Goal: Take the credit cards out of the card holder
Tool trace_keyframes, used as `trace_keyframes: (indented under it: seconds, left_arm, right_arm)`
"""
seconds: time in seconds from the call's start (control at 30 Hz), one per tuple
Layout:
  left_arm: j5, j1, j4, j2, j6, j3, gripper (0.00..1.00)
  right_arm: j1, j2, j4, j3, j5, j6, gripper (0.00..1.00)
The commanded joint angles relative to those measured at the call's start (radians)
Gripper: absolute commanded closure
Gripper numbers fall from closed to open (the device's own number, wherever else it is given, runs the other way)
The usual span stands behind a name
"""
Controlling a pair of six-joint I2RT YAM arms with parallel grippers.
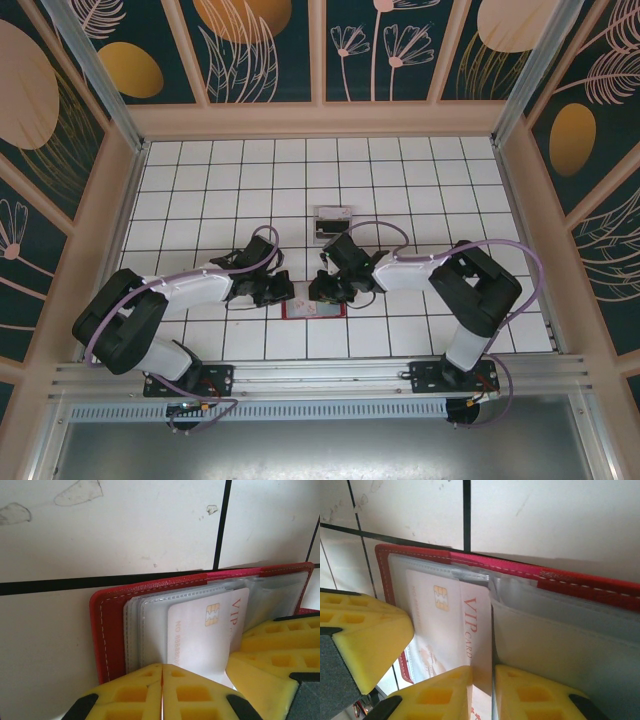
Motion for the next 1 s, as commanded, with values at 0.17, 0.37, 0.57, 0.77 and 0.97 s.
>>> trace_keyframes:
  seconds: [0.17,0.37,0.57,0.77,0.97]
  left_arm:
    - [-0.021,-0.006,-0.052,0.012,0.016,0.008,0.91]
    - [-0.022,-0.006,-0.053,0.013,0.017,0.008,0.91]
    - [-0.026,-0.006,-0.058,0.013,0.021,0.013,0.91]
    - [-0.027,-0.005,-0.060,0.010,0.021,0.013,0.91]
    - [-0.028,-0.006,-0.063,0.009,0.022,0.013,0.90]
  right_arm:
    - [-0.011,0.023,0.064,-0.050,-0.041,0.021,0.85]
    - [-0.018,0.000,0.044,-0.058,-0.026,0.017,0.92]
    - [-0.033,-0.032,0.014,-0.074,-0.010,0.007,0.92]
    - [-0.049,-0.059,-0.012,-0.088,-0.001,-0.009,0.93]
    - [-0.061,-0.098,-0.054,-0.091,0.011,-0.023,0.93]
